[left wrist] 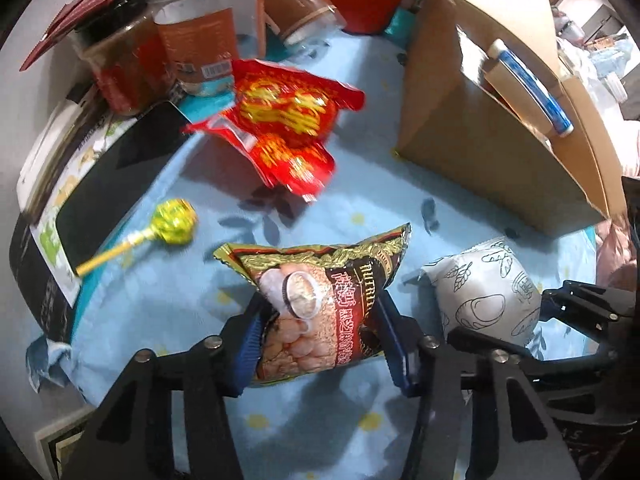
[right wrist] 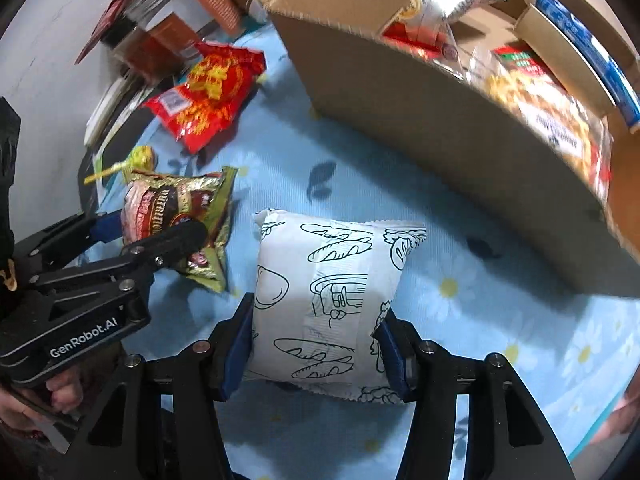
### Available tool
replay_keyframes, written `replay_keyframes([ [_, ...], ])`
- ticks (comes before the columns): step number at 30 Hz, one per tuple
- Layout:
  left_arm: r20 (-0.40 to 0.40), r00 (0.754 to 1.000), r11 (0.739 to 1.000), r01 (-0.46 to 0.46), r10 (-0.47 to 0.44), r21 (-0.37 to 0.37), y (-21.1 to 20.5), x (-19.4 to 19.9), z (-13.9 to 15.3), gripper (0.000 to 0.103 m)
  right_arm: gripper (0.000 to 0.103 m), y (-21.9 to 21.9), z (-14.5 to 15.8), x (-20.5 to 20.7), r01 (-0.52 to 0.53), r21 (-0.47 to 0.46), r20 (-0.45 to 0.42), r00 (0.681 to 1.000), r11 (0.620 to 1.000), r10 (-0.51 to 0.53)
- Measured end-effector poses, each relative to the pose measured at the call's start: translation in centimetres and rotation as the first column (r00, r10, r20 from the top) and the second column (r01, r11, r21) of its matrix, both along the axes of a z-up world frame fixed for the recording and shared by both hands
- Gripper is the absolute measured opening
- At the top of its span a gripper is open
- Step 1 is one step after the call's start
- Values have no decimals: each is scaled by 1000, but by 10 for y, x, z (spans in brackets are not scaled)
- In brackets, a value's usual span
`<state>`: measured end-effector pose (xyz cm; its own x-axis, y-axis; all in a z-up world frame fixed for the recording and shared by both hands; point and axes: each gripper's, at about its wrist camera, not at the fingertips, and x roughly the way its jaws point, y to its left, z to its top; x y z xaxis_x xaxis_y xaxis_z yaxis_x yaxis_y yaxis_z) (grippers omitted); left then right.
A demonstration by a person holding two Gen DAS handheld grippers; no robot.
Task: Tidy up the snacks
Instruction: 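Lift the brown nut bag with the left gripper while the right carries the white bread bag to the box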
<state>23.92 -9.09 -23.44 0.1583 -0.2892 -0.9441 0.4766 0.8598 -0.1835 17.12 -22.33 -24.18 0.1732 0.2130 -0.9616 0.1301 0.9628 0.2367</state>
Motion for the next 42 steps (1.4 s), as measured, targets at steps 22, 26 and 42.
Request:
replay_keyframes([
  [22, 24, 995, 995, 96, -97, 33, -32, -7, -23, 95, 60, 8, -9, -15, 0, -41, -32, 999, 999, -1],
  [26, 70, 989, 987, 124, -132, 106, -46, -14, -28, 96, 68, 1, -12, -16, -7, -63, -39, 999, 998, 4],
  [42, 59, 989, 985, 128, -135, 112, -56, -16, -18, 55, 54, 9, -16, -22, -70, -134, -19, 997, 989, 68],
])
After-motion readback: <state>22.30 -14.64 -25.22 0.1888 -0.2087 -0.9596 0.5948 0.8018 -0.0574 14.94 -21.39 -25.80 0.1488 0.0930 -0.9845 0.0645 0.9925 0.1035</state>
